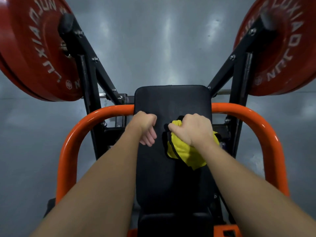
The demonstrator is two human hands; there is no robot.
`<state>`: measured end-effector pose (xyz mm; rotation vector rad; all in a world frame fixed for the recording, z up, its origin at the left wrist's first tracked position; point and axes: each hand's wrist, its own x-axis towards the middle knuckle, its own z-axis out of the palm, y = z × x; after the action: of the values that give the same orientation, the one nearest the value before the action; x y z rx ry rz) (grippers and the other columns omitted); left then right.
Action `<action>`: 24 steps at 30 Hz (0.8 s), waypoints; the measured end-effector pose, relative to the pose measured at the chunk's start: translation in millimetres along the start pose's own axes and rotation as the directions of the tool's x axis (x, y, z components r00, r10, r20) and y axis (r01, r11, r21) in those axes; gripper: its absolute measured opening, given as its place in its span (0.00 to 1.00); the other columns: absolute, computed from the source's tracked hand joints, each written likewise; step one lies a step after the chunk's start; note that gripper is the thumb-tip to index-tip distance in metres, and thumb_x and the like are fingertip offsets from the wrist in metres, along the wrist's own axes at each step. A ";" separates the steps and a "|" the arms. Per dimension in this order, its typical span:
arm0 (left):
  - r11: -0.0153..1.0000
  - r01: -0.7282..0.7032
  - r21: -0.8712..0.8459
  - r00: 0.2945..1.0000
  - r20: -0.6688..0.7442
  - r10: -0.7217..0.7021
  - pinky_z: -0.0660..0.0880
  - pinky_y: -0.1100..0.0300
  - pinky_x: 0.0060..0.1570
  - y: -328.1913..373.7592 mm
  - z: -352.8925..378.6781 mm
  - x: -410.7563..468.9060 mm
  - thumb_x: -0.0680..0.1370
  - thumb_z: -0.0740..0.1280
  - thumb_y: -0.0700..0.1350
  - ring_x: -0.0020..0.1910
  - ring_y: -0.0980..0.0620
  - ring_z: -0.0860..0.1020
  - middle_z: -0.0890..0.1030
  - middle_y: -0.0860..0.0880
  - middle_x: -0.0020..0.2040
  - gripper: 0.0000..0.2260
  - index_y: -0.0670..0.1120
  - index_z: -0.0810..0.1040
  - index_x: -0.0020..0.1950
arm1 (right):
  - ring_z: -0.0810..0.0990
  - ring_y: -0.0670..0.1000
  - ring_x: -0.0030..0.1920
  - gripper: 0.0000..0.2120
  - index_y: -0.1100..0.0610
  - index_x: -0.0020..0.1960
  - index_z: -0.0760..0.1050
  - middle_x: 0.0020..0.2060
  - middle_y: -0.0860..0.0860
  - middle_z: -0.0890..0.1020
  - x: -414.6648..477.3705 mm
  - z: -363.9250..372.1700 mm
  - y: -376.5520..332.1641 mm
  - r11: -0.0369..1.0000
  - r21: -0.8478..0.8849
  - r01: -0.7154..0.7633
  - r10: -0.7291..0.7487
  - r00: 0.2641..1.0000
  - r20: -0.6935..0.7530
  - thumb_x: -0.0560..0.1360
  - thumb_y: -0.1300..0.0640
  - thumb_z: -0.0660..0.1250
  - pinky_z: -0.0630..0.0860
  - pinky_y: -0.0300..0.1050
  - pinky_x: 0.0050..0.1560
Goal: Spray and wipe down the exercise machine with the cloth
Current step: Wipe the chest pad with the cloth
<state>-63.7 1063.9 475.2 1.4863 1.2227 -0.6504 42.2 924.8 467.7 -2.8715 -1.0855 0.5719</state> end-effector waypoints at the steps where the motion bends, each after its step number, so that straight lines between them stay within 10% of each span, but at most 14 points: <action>1: 1.000 0.009 0.002 1.000 0.013 -0.009 0.80 0.51 0.50 0.2 0.3 0.3 0.74 0.57 0.43 0.31 0.37 0.83 0.83 0.32 0.35 0.19 0.30 0.82 0.38 | 0.77 0.59 0.36 0.27 0.54 0.28 0.69 0.29 0.52 0.75 -10.8 8.5 3.2 1.000 0.010 -0.010 0.011 0.996 -0.092 0.70 0.31 0.56 0.70 0.47 0.37; 5: 1.000 -0.017 -0.001 1.000 -0.017 0.017 0.81 0.50 0.50 -2.1 -0.4 1.5 0.72 0.58 0.44 0.30 0.37 0.83 0.83 0.32 0.34 0.19 0.31 0.82 0.38 | 0.79 0.58 0.52 0.22 0.53 0.46 0.84 0.51 0.53 0.82 -65.2 55.1 20.3 0.973 0.183 0.143 -0.026 0.851 -0.525 0.68 0.36 0.67 0.72 0.54 0.51; 9: 1.000 -0.022 0.002 1.000 0.000 0.022 0.82 0.49 0.51 -3.4 -1.0 3.5 0.73 0.59 0.44 0.31 0.37 0.84 0.83 0.32 0.34 0.18 0.31 0.82 0.37 | 0.65 0.68 0.73 0.46 0.58 0.70 0.70 0.69 0.62 0.70 -119.3 107.9 21.9 0.957 0.284 0.053 0.115 0.833 -0.542 0.65 0.26 0.71 0.63 0.72 0.69; 16: 0.999 -0.033 0.016 0.999 0.020 0.033 0.80 0.53 0.45 -5.0 -2.0 11.7 0.74 0.58 0.43 0.30 0.37 0.83 0.82 0.32 0.34 0.19 0.31 0.81 0.36 | 0.65 0.71 0.72 0.31 0.52 0.63 0.76 0.67 0.62 0.74 -19.9 70.4 30.1 0.923 0.017 0.384 -0.296 0.739 -0.605 0.66 0.36 0.73 0.58 0.77 0.69; 24: 0.999 -0.047 0.021 0.999 -0.019 0.047 0.76 0.55 0.42 -5.1 1.6 11.3 0.75 0.57 0.42 0.26 0.39 0.81 0.81 0.33 0.30 0.19 0.32 0.80 0.35 | 0.70 0.61 0.63 0.27 0.41 0.62 0.78 0.64 0.51 0.72 110.5 -27.2 -34.6 0.978 0.203 -0.042 0.123 0.906 -0.404 0.67 0.31 0.67 0.67 0.60 0.63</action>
<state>-64.4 1066.0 462.9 1.5367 1.1953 -0.6200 105.9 1025.0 461.6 -2.6995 -0.7968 0.0468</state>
